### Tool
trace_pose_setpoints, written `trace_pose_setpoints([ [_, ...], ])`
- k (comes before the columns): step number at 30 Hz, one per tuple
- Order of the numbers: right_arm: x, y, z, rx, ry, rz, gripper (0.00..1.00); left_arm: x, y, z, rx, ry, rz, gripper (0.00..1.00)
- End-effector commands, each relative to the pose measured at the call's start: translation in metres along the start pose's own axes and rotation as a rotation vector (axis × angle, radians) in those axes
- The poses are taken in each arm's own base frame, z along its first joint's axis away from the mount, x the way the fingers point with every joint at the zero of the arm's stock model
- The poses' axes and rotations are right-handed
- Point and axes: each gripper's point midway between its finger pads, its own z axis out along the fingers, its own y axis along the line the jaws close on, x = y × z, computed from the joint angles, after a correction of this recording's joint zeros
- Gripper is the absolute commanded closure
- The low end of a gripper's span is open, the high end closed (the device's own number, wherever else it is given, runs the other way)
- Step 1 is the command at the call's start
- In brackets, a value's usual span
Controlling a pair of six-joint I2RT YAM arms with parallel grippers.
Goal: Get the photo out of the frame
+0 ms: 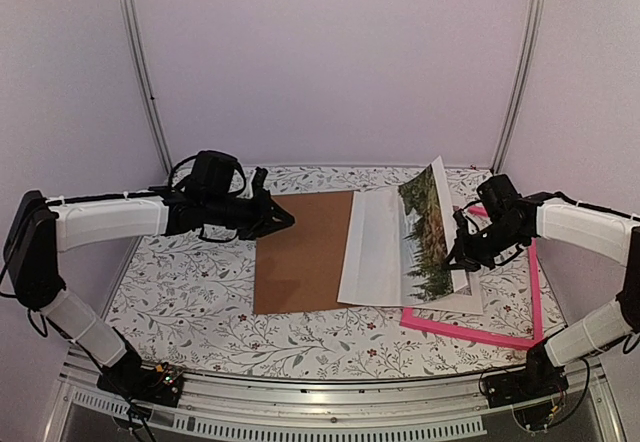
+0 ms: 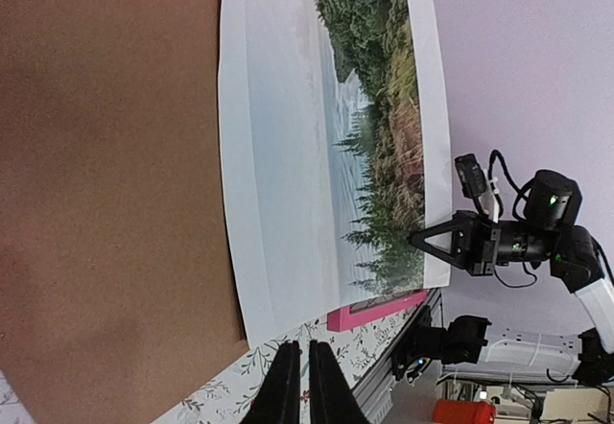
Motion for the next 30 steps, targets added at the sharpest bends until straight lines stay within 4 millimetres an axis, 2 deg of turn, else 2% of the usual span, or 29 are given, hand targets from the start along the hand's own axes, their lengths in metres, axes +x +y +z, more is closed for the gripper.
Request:
trace_pose_setpoints([
  [1,-0.005,-0.007,-0.012,0.044,-0.023,-0.017,1.00,-0.002,-0.009,0.004,0.010,0.008,0.039,0.92],
  [15,-0.008,-0.023,-0.014,0.113,-0.032,-0.011,0.97,-0.003,-0.011,0.005,0.010,0.007,0.054,0.92],
  [22,-0.009,-0.030,-0.015,0.155,-0.033,-0.014,0.90,-0.004,-0.011,0.004,0.007,0.002,0.055,0.92],
  [26,-0.011,-0.031,-0.015,0.164,-0.035,-0.011,0.74,-0.003,-0.010,0.004,0.007,0.003,0.054,0.92],
  [30,-0.013,-0.037,-0.018,0.205,-0.042,-0.007,0.48,-0.004,-0.010,0.004,0.005,0.000,0.056,0.92],
])
